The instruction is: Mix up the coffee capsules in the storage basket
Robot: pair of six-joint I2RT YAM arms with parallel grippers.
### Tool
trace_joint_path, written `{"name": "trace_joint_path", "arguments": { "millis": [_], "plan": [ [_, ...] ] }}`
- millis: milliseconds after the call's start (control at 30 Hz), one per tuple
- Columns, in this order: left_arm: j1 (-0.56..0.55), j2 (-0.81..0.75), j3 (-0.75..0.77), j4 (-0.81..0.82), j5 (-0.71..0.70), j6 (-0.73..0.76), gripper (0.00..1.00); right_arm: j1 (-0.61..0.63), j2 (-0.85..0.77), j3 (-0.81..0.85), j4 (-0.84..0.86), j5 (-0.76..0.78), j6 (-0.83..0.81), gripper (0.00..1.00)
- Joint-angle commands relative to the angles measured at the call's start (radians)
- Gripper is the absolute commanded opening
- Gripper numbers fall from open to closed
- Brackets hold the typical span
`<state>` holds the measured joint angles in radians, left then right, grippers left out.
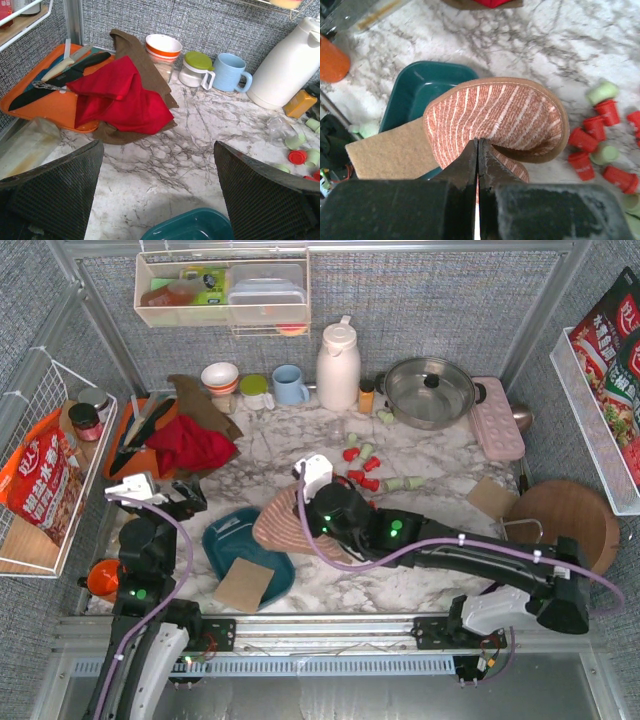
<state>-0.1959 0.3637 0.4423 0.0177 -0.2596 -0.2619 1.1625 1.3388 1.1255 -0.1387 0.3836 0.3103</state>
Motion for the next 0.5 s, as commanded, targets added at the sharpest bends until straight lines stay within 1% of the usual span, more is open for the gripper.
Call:
{"name": "trace_joint_path", "arguments": {
  "millis": [0, 167, 267, 367, 467],
  "plan": [
    [-0.004, 0.006, -0.001, 0.027, 0.000, 0.009, 0.99, -0.029, -0.062, 0.013, -0.043, 0.073, -0.045, 0.00],
    [-0.005, 0.010, -0.001, 0.027, -0.002, 0.010, 0.99, -0.107, -0.143, 0.027, -0.098, 0.146, -0.101, 0.00],
    [-0.007, 0.015, -0.001, 0.028, -0.001, 0.010, 0.99, -0.177, -0.190, 0.049, -0.138, 0.202, -0.172, 0.00],
    [-0.009, 0.021, -0.001, 0.027, 0.000, 0.010, 0.99, -0.270, -0.219, 0.058, -0.141, 0.331, -0.286, 0.00],
    [-0.010, 0.024, -0.001, 0.028, 0.000, 0.012, 0.99, -0.414, -0.233, 0.026, -0.071, 0.409, -0.401, 0.00]
  ]
}}
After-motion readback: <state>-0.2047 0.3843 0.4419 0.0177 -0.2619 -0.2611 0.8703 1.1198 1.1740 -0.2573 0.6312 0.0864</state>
